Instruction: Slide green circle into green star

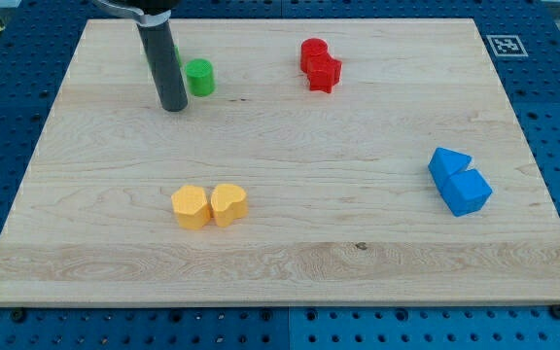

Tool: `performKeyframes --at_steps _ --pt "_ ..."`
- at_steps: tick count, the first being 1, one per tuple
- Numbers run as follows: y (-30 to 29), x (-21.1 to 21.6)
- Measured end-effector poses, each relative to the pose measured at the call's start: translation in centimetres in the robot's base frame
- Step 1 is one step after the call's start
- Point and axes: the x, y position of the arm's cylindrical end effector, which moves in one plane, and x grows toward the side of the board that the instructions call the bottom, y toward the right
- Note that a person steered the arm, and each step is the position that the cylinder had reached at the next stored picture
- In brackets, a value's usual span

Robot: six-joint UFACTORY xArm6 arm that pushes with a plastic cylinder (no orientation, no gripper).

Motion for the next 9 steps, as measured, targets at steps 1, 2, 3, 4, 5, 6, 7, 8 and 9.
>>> performKeyframes --at_steps 1,2,3,4,5,6,7,8,9 --pt "0.0 0.0" --pt "0.3 -0.1" --pt "3.3 0.2" --pt "3.1 -0.7" --pt "5.0 -1.7" --pt "6.3 -2.0" --pt "5.9 -3.1" --pt "4.7 -3.5" --pt "4.3 -3.5"
